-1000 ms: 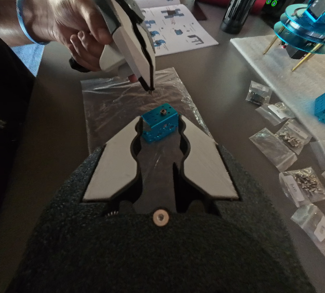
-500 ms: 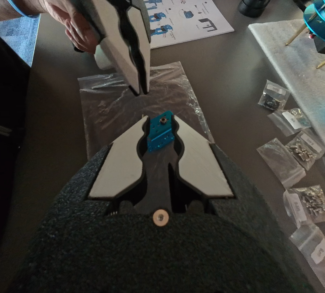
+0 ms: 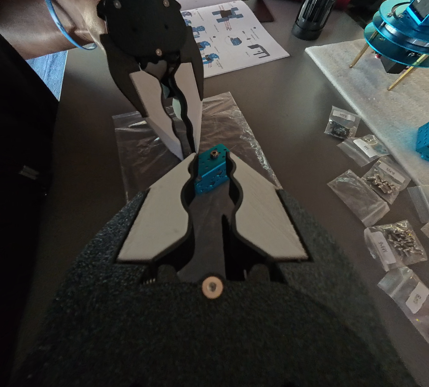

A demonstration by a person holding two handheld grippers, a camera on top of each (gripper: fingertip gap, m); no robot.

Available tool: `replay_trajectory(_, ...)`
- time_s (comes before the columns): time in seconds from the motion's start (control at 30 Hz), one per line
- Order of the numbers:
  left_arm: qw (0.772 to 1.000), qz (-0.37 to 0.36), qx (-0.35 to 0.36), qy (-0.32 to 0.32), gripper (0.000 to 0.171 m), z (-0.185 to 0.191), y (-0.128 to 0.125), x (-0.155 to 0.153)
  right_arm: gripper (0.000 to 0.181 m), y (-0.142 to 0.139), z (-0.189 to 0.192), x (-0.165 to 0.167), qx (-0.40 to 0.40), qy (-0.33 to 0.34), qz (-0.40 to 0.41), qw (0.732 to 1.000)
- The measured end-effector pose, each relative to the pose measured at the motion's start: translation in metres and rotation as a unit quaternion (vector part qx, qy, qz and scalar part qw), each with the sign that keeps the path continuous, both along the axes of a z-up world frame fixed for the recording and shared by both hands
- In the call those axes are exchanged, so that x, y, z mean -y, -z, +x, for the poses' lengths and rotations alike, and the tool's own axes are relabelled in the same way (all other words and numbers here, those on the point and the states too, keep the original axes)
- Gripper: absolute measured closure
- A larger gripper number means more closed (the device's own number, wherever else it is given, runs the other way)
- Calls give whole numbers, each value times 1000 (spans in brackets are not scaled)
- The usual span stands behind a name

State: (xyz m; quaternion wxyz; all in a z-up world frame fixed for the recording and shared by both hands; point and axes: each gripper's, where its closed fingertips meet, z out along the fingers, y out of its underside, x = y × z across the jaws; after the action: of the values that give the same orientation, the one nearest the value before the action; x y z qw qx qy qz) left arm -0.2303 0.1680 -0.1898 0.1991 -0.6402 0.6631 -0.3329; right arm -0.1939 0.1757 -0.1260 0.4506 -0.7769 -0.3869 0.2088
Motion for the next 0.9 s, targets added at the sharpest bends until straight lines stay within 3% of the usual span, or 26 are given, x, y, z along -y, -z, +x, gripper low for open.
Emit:
replay_trajectory(0.07,1000,-3,-7,-8,169,0,1,-3,158,0,2,2,-6,3,-1,1000)
replay_trajectory(0.3,1000,8,10,-19,170,-4,-7,-8,159,1,2,5,-16,-1,-2,1000)
replay_trajectory(0.43,990,-13,131,-51,171,2,-52,-13,160,-2,-5,2,-32,5,-11,999)
replay_trajectory(0.53,963,-62,252,-67,170,6,-97,-8,161,-11,-20,1,-85,10,-28,996)
replay_trajectory(0.6,948,-78,300,-73,171,6,-114,-5,161,-20,-33,7,-131,-12,-41,990)
replay_trajectory(0.7,940,-83,320,-84,171,7,-119,-6,160,-32,-43,14,-170,-39,-35,984)
replay_trajectory(0.9,941,-96,316,-75,171,7,-115,2,156,-30,-36,7,-162,-3,-31,986)
